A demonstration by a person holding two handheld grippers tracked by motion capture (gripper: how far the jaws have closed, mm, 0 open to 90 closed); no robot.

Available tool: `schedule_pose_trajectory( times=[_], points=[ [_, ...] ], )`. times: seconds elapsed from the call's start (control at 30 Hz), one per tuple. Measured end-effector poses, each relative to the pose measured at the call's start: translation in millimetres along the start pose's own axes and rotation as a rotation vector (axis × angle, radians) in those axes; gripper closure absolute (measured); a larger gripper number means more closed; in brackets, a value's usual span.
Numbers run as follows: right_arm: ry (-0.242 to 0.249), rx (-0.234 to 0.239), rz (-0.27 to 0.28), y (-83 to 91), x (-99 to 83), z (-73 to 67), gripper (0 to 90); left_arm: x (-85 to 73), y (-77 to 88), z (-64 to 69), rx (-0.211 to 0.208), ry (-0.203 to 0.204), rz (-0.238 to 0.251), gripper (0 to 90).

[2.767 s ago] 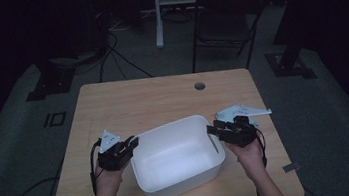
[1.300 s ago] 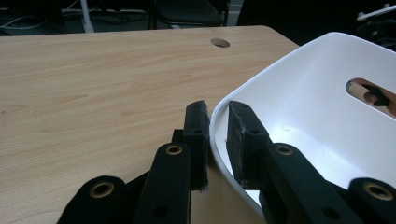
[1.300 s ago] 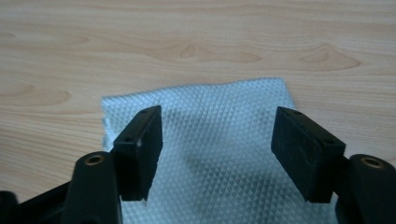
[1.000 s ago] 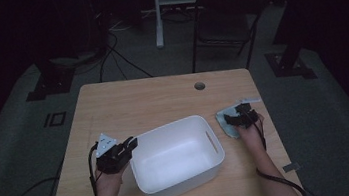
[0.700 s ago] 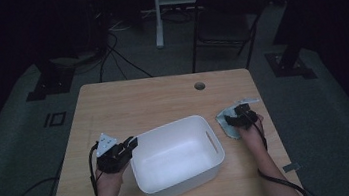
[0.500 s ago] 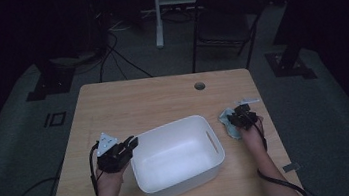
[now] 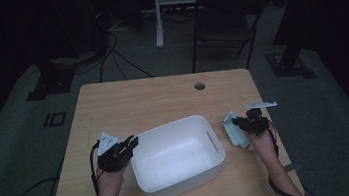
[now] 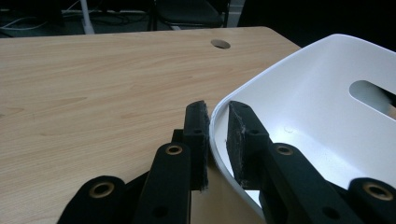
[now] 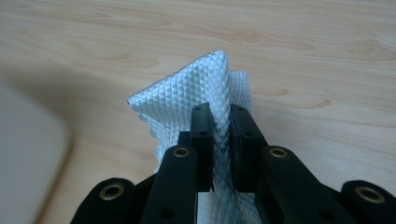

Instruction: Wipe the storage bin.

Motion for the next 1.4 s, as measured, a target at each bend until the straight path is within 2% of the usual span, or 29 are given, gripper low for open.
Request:
schedule_pose_trajectory(
  times=[0.1,0.3,0.4,0.43,0.47,0.6,0.8,0.9,1.0,1.17,1.4],
  points=[
    [0.031,0.027,0.027,21.3,0.8,-8.3,81.8,-0.3,0.0,0.5,0.004,-0.003,0.002,78.3],
    [0.075,0.096,0.132,68.0,6.5,-29.9,81.8,-0.6,-0.1,0.8,0.007,-0.001,0.004,78.3],
    [0.084,0.105,0.143,73.3,7.2,-33.0,81.8,-0.5,-0.1,0.9,0.009,-0.001,0.004,78.3],
    [0.089,0.124,0.165,81.8,8.3,-38.1,81.8,-0.5,-0.1,1.0,0.010,-0.003,0.003,78.3],
    [0.100,0.168,0.216,100.4,9.2,-49.9,81.8,-0.4,-0.1,1.1,0.011,-0.004,0.003,78.3],
    [0.117,0.233,0.265,116.3,5.2,-68.7,81.8,-0.8,0.2,1.3,0.013,-0.004,0.004,78.3],
    [0.122,0.303,0.276,119.0,-2.2,-83.5,81.7,-0.8,0.2,1.6,0.015,-0.002,0.004,78.3],
    [0.132,0.303,0.257,114.8,-4.7,-87.5,81.8,-0.7,0.2,1.6,0.015,-0.004,0.003,78.3],
    [0.140,0.306,0.217,102.4,-8.2,-94.0,81.8,-1.1,1.0,2.2,0.018,-0.008,0.001,78.3],
    [0.142,0.313,0.207,96.1,-9.1,-99.8,81.9,-1.5,1.0,3.3,0.021,-0.006,0.003,78.3],
    [0.119,0.319,0.228,93.3,-13.4,-100.1,82.2,-1.9,-0.3,5.6,0.034,0.000,0.009,78.1]
  ],
)
Point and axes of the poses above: each handheld gripper's, and its own axes: y roughly backward along the jaws, x roughly out of its top, z roughly to its right, the point moved 1 cm from there along -y, roughly forward along the jaws, and after that the axes turned 13 degrees about y, right-handed, at the moved point
